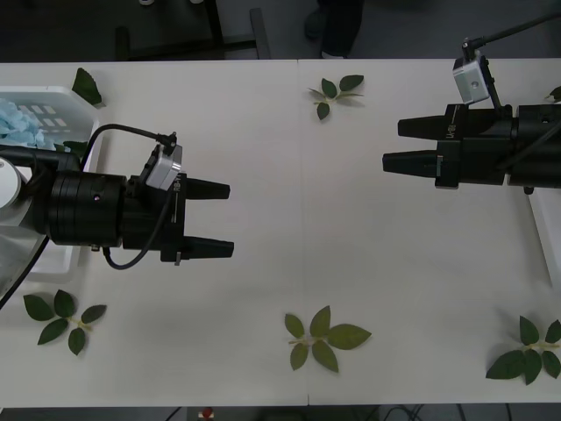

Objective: Place the red flowers into the right box and the blue flowers into the left box. If a person shows an open palm, hand one flower to the person first, then continue sorting.

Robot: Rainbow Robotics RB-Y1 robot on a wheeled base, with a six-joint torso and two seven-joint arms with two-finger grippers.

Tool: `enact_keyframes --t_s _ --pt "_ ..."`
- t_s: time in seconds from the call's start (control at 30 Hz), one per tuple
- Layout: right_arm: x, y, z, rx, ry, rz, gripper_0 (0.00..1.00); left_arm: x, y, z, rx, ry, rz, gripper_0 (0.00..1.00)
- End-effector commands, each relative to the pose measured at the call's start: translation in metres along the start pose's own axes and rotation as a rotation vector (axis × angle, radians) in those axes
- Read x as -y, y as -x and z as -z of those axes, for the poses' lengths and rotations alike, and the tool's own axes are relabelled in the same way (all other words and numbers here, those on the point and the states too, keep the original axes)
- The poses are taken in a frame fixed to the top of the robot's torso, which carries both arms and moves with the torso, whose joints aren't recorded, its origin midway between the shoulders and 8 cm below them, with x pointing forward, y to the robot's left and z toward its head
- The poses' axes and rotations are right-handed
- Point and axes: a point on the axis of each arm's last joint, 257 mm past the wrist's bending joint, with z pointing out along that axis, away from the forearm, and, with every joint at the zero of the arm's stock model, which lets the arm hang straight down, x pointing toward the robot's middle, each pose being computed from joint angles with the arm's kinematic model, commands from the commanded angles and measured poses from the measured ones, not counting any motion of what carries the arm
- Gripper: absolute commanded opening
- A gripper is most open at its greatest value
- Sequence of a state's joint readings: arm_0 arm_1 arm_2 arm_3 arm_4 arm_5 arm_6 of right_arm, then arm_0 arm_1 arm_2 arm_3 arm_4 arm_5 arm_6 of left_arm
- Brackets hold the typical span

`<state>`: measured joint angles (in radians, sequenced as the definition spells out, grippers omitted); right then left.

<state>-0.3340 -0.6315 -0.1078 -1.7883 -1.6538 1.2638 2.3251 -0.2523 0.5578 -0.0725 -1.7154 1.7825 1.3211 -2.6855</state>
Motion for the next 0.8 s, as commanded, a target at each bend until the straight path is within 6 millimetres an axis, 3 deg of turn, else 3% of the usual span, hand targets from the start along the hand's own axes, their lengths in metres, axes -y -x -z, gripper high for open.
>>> enact_keyframes --t_s 0.03,0.37,0.8 --pt "0.003 0.019 0.008 0.001 -0.015 0.083 0.85 0.010 -0.008 0.001 -0.010 -0.005 -0.017 1.00" --pt "0.003 0.019 0.008 0.001 -0.015 0.083 0.84 -0.004 -0.024 0.007 -0.040 0.066 -0.006 1.00" --pt "0.003 0.019 0.008 0.001 -0.015 0.083 0.85 -0.004 -0.024 0.007 -0.040 0.066 -0.006 1.00"
